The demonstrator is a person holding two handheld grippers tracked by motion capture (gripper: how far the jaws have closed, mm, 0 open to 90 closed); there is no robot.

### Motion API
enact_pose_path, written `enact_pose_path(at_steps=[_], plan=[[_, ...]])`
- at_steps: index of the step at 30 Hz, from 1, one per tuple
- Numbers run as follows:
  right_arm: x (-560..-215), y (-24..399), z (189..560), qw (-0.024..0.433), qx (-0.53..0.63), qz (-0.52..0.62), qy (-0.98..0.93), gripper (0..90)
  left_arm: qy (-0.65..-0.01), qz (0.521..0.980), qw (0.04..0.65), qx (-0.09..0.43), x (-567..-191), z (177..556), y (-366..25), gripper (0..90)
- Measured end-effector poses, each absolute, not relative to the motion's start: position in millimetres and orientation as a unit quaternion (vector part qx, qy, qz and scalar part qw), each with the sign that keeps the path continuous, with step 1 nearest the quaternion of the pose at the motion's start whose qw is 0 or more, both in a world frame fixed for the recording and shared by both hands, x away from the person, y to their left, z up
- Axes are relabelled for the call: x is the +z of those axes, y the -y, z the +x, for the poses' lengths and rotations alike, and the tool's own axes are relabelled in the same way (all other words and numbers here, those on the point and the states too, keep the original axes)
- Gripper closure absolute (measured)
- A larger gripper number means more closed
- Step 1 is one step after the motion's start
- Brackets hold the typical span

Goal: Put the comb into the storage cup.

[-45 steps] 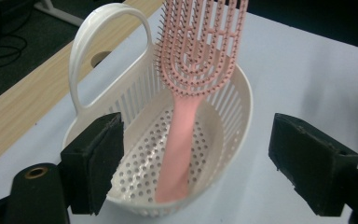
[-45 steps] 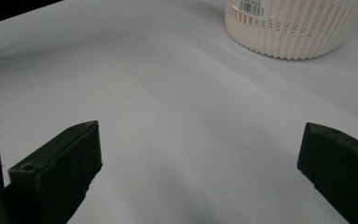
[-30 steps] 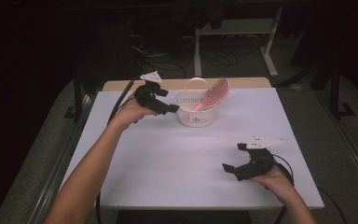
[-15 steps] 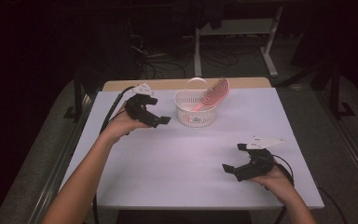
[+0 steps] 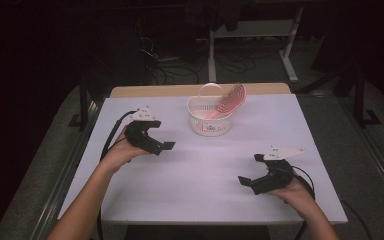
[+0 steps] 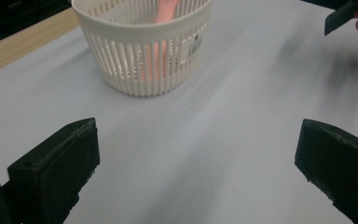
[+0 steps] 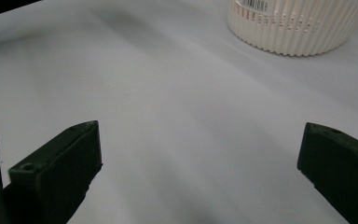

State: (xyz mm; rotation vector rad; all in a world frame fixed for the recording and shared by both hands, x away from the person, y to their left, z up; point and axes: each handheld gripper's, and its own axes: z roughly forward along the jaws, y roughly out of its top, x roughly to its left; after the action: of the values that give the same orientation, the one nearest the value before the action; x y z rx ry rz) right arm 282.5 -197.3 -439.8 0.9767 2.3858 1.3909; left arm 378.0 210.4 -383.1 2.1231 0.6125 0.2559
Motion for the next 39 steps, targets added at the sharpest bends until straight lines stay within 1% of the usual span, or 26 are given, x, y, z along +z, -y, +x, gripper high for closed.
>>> enact_pose_path(at_steps=[11, 18, 28, 39], plan=[[-442, 199, 283, 0.104, 0.468, 0.331, -0.812, 0.0, -0.248, 0.855, 0.445, 0.098, -407, 349, -230, 0.0], [-444, 199, 282, 0.105, 0.463, 0.33, -0.816, 0.0, -0.25, 0.852, 0.451, 0.092, -412, 337, -241, 0.0], [-446, 197, 282, 0.106, 0.459, 0.329, -0.819, 0.0, -0.25, 0.845, 0.459, 0.112, -417, 320, -253, 0.0], [-446, 197, 282, 0.106, 0.456, 0.328, -0.82, 0.0, -0.268, 0.84, 0.458, 0.116, -426, 305, -268, 0.0]])
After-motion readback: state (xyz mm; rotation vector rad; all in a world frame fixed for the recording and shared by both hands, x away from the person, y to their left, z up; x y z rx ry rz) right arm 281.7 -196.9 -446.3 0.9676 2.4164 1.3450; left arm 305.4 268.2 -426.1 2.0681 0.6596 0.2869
